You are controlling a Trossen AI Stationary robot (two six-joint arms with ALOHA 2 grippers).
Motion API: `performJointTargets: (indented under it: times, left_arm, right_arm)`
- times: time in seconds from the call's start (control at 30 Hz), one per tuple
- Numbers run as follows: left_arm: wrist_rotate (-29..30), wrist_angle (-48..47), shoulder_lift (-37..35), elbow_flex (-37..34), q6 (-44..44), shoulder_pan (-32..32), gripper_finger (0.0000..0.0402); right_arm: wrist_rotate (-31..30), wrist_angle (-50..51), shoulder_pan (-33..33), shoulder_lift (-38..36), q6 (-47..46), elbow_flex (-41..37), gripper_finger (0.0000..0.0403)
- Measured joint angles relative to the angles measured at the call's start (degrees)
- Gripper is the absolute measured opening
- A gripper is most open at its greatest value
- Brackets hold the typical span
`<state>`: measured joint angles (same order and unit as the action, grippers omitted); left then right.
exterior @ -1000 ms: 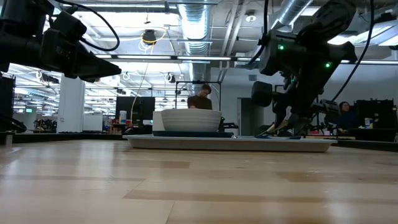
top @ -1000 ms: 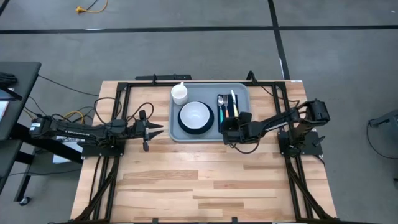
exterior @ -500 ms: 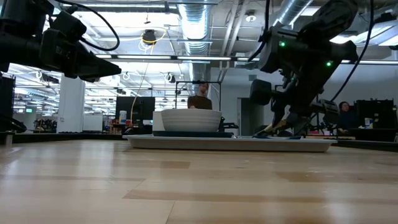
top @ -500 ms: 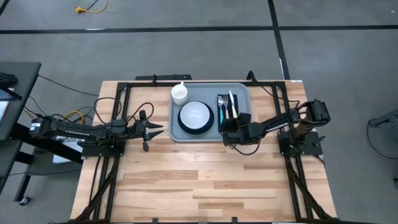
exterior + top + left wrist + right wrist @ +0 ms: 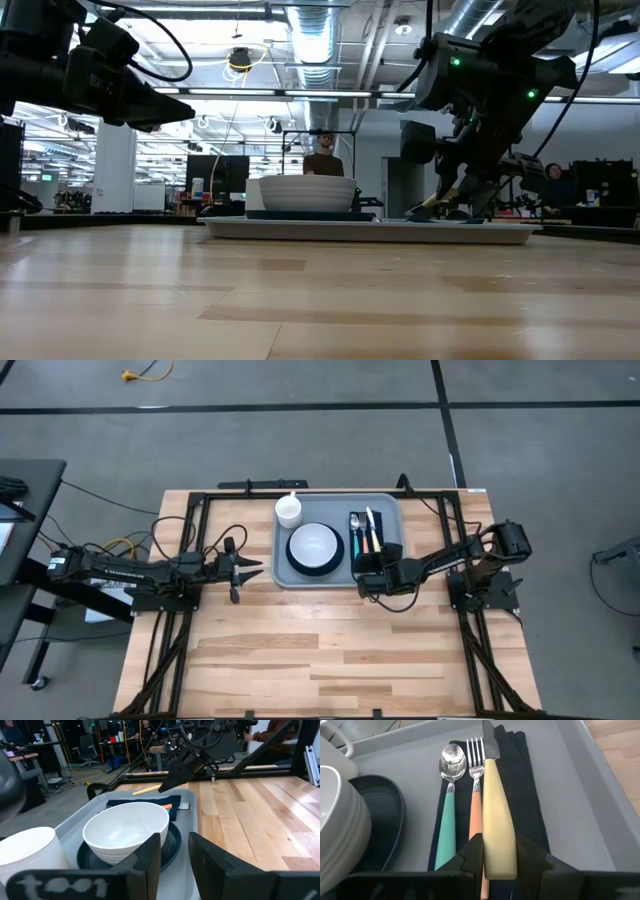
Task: Set up tray
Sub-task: Put the yellow table knife to the right of the orange fork on the gray table tray
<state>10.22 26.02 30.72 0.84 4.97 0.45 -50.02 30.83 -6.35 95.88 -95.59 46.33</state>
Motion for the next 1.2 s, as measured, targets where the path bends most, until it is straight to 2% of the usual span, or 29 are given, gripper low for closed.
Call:
performJointTargets:
  times: [0.17, 0.43, 0.87, 1.2]
  left_arm:
    - [-0.1, 0.0, 0.0, 0.0, 0.0, 0.0, 0.0089]
    - [-3.8, 0.5, 0.0, 0.0, 0.5, 0.0, 0.0089]
    - [-3.8, 0.2, 0.0, 0.0, 0.4, 0.0, 0.0089]
    - [-3.9, 0.0, -0.4, 0.0, 0.4, 0.0, 0.0089]
  right_arm:
    - [0.1, 0.0, -0.1, 0.0, -0.4, 0.0, 0.0066]
    - [0.2, 1.1, 0.0, 0.1, -0.5, 0.0, 0.0066]
    - [2.9, -0.6, -0.4, 6.4, -3.7, 0.7, 0.0067]
    - [6.9, 0.1, -0.4, 6.9, -3.2, 0.7, 0.0093]
